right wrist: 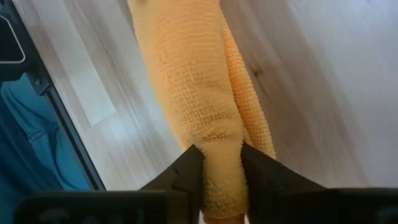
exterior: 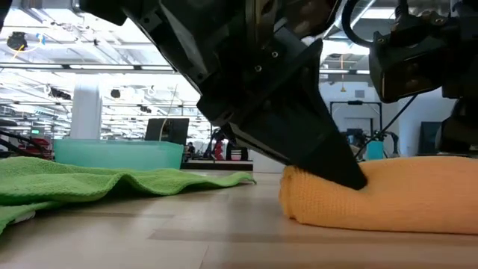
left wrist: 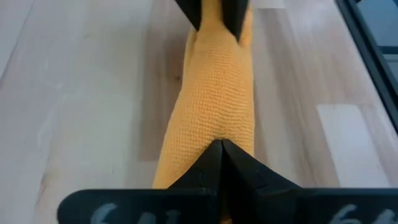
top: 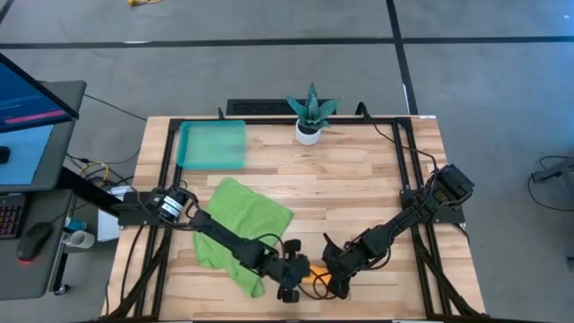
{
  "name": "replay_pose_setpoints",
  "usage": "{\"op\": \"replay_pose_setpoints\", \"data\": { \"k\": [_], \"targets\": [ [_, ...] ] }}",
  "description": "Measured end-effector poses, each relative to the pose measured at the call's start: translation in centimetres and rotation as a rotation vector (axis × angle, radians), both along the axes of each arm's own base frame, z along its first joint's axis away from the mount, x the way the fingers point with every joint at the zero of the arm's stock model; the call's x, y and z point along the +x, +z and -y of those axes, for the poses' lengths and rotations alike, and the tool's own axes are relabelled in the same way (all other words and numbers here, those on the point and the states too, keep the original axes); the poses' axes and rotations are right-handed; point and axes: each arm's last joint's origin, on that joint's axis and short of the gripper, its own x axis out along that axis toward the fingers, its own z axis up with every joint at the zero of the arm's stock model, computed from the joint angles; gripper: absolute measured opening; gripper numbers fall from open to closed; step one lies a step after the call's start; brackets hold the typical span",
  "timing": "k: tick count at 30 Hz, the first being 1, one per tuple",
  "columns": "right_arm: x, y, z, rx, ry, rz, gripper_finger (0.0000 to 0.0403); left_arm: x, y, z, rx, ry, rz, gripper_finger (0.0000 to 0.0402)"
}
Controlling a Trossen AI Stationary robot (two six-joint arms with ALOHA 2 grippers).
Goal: Roll microfiber towels into tight, uniform cylinder then place into a basket
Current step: Roll the yellow microfiber cloth
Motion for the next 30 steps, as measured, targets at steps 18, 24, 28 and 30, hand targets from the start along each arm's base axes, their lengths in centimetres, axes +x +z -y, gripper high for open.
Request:
{"op": "replay_pose_setpoints", "data": {
  "k": [18, 24, 28, 30],
  "targets": [
    [-0.8, 2.5, 1.7, -0.074, 0.051, 0.026, 0.0191, 0.3, -0.3, -0.9, -0.052, 0.015, -0.042, 0.0000],
    [-2.7, 5.1, 1.6, -0.143, 0.061, 0.090, 0.0175, 0.3, -0.3, -1.0, -0.051, 0.017, -0.043, 0.0000],
    [-3.5, 6.4, 0.2, -0.157, 0.074, 0.208, 0.0172, 0.3, -0.3, -1.0, -0.051, 0.017, -0.043, 0.0000],
    [-3.7, 6.7, -0.5, -0.201, 0.071, 0.296, 0.0171, 0.3, -0.3, -1.0, -0.050, 0.018, -0.043, 0.0000]
  ]
}}
